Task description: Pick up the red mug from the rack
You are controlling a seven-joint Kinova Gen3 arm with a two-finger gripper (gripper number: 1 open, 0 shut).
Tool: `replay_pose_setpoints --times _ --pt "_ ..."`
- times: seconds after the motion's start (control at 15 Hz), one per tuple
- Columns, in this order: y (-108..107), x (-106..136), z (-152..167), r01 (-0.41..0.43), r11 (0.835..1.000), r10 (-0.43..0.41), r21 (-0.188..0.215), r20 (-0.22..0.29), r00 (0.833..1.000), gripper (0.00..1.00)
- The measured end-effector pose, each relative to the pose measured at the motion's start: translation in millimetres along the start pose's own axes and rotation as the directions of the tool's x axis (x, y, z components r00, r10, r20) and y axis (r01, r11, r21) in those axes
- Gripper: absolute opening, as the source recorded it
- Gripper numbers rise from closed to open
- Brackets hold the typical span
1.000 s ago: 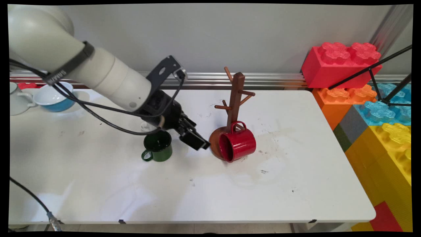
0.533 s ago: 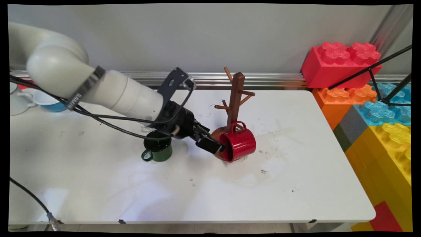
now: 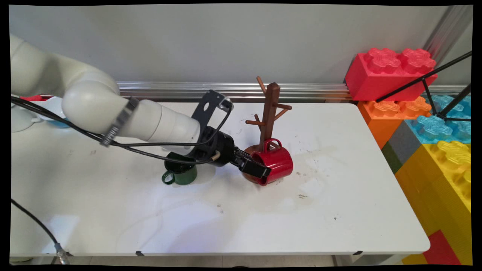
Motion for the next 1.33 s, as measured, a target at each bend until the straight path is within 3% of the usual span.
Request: replay_pose_setpoints --times 0.8,1.33 --pt "5 -13 25 0.112 0.993 -0.113 -0.022 -0.035 0.993 1.0" --pt "8 -19 43 0.239 0.971 -0.241 -0.033 -0.068 0.968 1.0"
